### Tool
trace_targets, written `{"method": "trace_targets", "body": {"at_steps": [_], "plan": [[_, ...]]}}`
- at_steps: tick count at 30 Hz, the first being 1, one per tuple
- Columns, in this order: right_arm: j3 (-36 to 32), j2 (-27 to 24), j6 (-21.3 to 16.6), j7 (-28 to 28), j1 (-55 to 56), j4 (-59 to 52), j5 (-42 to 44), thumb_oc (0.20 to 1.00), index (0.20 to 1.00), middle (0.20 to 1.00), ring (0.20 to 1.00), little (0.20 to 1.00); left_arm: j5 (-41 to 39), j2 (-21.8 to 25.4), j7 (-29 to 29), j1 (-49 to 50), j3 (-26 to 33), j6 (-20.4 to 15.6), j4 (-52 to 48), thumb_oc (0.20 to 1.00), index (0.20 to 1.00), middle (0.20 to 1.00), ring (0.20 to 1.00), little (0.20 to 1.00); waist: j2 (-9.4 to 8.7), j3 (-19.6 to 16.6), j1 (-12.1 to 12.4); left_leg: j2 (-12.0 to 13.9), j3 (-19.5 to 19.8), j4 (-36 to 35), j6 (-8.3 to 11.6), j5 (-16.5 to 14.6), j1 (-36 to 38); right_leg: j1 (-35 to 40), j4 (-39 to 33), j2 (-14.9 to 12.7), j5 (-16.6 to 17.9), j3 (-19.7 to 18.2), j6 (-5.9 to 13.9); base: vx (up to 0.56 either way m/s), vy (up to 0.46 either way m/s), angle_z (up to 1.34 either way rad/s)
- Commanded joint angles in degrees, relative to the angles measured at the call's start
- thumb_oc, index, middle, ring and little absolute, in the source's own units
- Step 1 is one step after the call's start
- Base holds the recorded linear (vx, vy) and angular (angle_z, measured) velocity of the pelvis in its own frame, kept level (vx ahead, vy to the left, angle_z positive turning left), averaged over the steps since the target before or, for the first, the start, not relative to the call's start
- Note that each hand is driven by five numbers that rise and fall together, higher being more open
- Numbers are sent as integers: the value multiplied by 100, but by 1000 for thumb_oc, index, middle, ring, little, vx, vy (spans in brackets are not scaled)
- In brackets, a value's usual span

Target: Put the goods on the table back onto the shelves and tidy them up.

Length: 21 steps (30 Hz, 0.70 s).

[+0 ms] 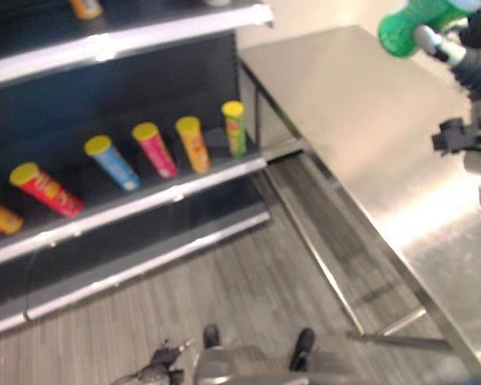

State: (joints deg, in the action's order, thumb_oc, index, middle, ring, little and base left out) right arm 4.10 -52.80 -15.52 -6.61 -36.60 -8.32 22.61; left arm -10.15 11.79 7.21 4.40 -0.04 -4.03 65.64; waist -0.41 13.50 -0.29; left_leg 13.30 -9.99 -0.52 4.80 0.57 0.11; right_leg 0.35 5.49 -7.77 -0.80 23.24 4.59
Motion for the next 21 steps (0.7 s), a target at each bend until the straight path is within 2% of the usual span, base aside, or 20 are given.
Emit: {"method": "trace_targets", "body": {"at_steps": [1, 4, 5, 7, 8, 9, 10, 11, 12, 13, 15, 16, 17, 18, 20, 21], "plan": [[89, -92, -119, 6, -550, 88, 96, 200, 200, 200, 200, 200, -89, 481, 27, -64, 2, -89, -22, 1000, 1000, 1000, 1000, 1000, -220, -243, 44, 468, -402, 382, 718, 67, 156, 351, -8, -237, -861, 41, 358, -18, 68, 20], [182, -109, -28, 135, -628, 156, 184, 200, 200, 200, 200, 200, 2, 487, -9, 35, -23, -63, -38, 1000, 1000, 1000, 1000, 1000, -153, -333, 116, 422, -447, 390, 718, 41, 161, 492, -34, -382, -760, 268, 432, 53, 196, 56], [403, -32, 54, 252, -816, 374, 324, 200, 200, 200, 200, 200, 46, 536, -23, 49, -37, -52, -27, 1000, 1000, 1000, 1000, 1000, -160, -375, 236, 276, -382, 575, 671, -132, 86, 576, -67, -595, -636, 344, 527, 52, 238, 48], [491, 32, 69, 271, -909, 496, 377, 200, 200, 200, 200, 200, 60, 544, -19, 54, -32, -49, -15, 1000, 1000, 1000, 1000, 1000, -182, -381, 272, 190, -352, 674, 633, -235, 39, 601, -82, -695, -581, 354, 567, 37, 296, 41], [643, 98, 166, 293, -1102, 852, 421, 200, 200, 200, 200, 200, 87, 592, -14, 10, -117, -68, -14, 1000, 1000, 1000, 1000, 1000, -224, -432, 426, -166, -200, 848, 486, -498, -75, 630, 37, -1063, -430, 410, 706, 71, 457, 37], [700, 109, 191, 307, -1180, 1019, 430, 200, 200, 200, 200, 200, 90, 597, -22, -14, -159, -83, -21, 1000, 1000, 1000, 1000, 1000, -237, -452, 457, -348, -145, 867, 407, -588, -87, 636, 196, -1271, -345, 456, 763, 179, 523, 42], [747, 109, 266, 277, -1275, 1209, 433, 200, 200, 200, 200, 200, 111, 620, -2, -64, -231, -98, -22, 1000, 1000, 1000, 1000, 1000, -259, -450, 503, -594, 7, 902, 354, -812, -13, 674, 544, -1583, -178, 455, 883, 171, 328, 58], [756, 89, 272, 251, -1287, 1278, 454, 200, 200, 200, 200, 200, 103, 648, 2, -107, -310, -117, -36, 1000, 1000, 1000, 1000, 1000, -268, -440, 518, -730, 126, 919, 312, -851, -27, 653, 696, -1718, 16, 434, 897, 122, 271, 86], [760, 5, 280, 219, -1328, 1347, 456, 200, 200, 200, 200, 200, 94, 685, -20, -169, -412, -145, -77, 1000, 1000, 1000, 1000, 1000, -308, -428, 485, -892, 249, 929, 228, -758, -130, 609, 724, -1806, 239, 370, 811, 14, 132, 87], [762, 3, 278, 219, -1331, 1350, 457, 200, 200, 200, 200, 200, 93, 684, -20, -171, -413, -145, -76, 1000, 1000, 1000, 1000, 1000, -311, -433, 472, -901, 261, 932, 224, -756, -142, 609, 724, -1813, 240, 384, 815, -1, 54, 84], [721, -151, 334, 190, -1318, 1535, 440, 200, 200, 200, 200, 200, 77, 742, -46, -232, -559, -162, -107, 1000, 1000, 1000, 1000, 1000, -317, -459, 353, -987, 597, 909, 192, -739, -262, 427, 742, -1513, 272, -467, 794, 82, -6, 84], [768, -216, 361, 195, -1418, 1707, 473, 200, 200, 200, 200, 200, 49, 781, -81, -241, -582, -165, -102, 1000, 1000, 1000, 1000, 1000, -281, -483, 299, -990, 770, 879, 197, -724, -299, 310, 673, -1227, 108, -1033, 799, 206, 36, 119], [905, -330, 396, 190, -1612, 1988, 511, 200, 200, 200, 200, 200, 23, 859, -140, -262, -631, -172, -70, 1000, 1000, 1000, 1000, 1000, -236, -480, 209, -1015, 1044, 846, 188, -683, -329, 75, 425, -770, -361, -1709, 785, 174, 35, 89], [928, -331, 391, 191, -1638, 2004, 516, 200, 200, 200, 200, 200, 22, 852, -141, -263, -626, -173, -69, 1000, 1000, 1000, 1000, 1000, -226, -478, 213, -1005, 1036, 854, 193, -696, -330, 65, 441, -762, -373, -1720, 780, 180, 31, 102], [1042, -424, 379, 154, -1834, 2272, 548, 200, 200, 200, 200, 200, 39, 894, -197, -300, -692, -179, -13, 1000, 1000, 1000, 1000, 1000, -241, -411, 92, -1115, 1376, 800, 159, -680, -271, -287, 316, -303, -455, -2414, 761, 122, -6, 33], [1059, -425, 374, 155, -1852, 2285, 551, 200, 200, 200, 200, 200, 38, 888, -198, -301, -689, -180, -10, 1000, 1000, 1000, 1000, 1000, -230, -405, 94, -1102, 1373, 806, 165, -700, -263, -294, 347, -290, -480, -2420, 754, 130, -56, 61]]}}
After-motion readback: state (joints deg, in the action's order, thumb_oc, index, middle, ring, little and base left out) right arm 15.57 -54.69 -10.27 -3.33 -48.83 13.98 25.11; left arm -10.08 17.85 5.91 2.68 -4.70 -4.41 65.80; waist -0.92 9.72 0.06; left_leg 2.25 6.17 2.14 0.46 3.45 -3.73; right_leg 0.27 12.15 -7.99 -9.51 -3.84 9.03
